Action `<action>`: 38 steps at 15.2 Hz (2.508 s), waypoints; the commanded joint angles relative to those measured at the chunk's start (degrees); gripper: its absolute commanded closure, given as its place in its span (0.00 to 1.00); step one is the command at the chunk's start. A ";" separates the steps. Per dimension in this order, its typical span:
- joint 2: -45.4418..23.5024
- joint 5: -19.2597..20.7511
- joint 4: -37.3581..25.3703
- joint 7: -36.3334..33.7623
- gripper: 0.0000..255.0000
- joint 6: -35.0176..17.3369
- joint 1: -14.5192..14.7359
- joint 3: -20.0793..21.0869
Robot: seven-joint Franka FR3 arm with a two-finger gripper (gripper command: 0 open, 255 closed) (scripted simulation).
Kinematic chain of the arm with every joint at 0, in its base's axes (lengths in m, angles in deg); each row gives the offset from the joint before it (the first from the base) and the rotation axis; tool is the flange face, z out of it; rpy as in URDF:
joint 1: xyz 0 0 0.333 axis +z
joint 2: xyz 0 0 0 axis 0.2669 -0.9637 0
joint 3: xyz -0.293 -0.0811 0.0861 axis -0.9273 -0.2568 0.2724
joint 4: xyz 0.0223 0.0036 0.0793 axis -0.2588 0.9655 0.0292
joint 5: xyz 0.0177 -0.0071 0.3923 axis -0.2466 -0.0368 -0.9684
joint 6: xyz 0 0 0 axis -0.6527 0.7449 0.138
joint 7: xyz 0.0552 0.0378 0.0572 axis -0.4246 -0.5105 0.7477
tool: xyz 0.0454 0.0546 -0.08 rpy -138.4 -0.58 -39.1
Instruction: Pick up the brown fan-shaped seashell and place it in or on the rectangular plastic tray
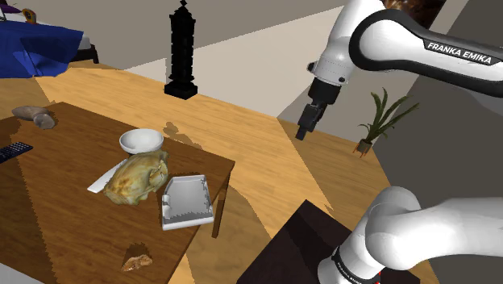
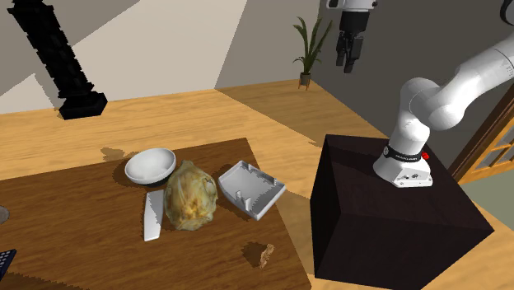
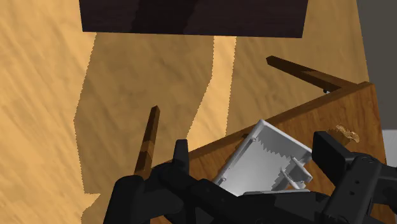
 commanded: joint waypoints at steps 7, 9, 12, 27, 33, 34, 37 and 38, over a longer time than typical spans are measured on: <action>-6.73 -2.17 4.19 3.93 0.00 -11.40 3.66 1.24; -9.46 -2.95 5.04 5.32 0.00 -15.15 4.91 1.71; -13.97 -4.16 5.79 7.45 0.00 -20.65 6.82 2.44; -40.86 -10.21 0.68 18.86 0.00 -43.77 15.56 7.23; -52.18 -11.31 -4.85 22.87 0.00 -50.19 18.17 9.85; -54.05 -11.32 -5.93 23.44 0.00 -51.10 18.58 10.30; -59.64 -11.04 -9.41 24.95 0.00 -53.54 19.81 11.59; -61.49 -10.84 -10.64 25.39 0.00 -54.26 20.24 11.99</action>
